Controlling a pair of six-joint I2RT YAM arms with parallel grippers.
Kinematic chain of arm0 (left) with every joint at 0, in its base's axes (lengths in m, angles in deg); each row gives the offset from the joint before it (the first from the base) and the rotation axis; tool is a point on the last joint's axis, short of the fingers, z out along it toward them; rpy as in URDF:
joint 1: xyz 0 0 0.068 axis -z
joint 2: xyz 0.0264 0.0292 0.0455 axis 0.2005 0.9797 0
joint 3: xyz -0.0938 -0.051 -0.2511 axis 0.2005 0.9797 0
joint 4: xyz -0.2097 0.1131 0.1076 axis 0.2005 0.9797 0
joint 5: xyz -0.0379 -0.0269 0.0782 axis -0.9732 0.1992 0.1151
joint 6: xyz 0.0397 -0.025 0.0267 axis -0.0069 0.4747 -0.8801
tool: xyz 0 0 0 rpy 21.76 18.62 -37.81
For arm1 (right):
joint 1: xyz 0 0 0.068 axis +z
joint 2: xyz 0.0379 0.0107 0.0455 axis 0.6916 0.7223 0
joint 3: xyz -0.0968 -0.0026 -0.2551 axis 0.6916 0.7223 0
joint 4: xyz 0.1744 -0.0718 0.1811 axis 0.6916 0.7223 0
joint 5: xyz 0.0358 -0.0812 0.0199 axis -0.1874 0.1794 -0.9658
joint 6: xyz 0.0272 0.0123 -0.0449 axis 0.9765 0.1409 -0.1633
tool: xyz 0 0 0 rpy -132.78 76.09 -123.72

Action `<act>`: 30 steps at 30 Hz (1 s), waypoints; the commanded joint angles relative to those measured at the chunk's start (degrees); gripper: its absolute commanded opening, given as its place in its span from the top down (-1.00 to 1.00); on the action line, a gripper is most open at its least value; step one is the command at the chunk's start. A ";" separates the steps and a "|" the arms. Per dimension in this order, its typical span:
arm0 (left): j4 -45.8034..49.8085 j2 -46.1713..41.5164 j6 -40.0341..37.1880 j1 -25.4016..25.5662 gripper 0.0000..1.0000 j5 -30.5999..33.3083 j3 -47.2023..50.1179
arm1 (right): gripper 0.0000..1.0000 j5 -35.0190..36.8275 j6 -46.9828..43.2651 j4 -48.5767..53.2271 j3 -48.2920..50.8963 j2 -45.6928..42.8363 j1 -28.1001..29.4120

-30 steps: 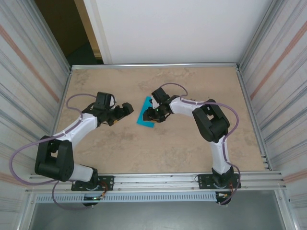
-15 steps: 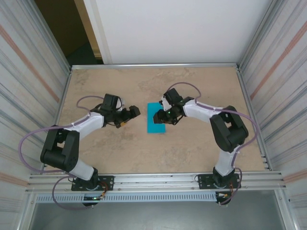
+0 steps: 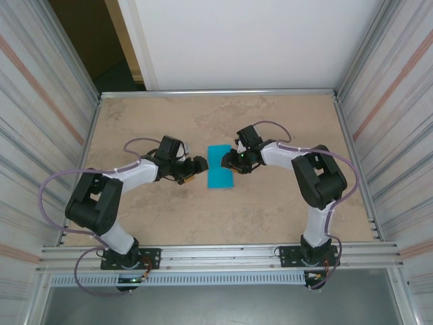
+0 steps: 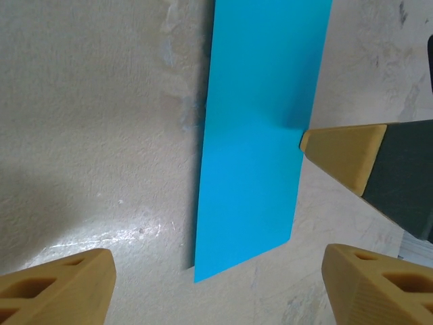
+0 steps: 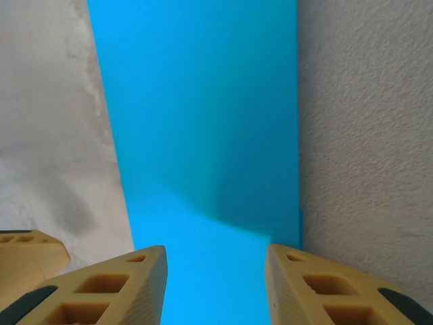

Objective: Fold a paper plane with a square sheet of paper (pick it up from the middle)
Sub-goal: Rotate the paper at the center of the table, then third fold the triangle at the center of the table.

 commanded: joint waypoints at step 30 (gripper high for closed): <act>0.01 9.29 -0.48 3.82 0.26 -4.72 -5.57 | 0.30 -0.51 -0.08 2.17 -0.29 4.82 -1.24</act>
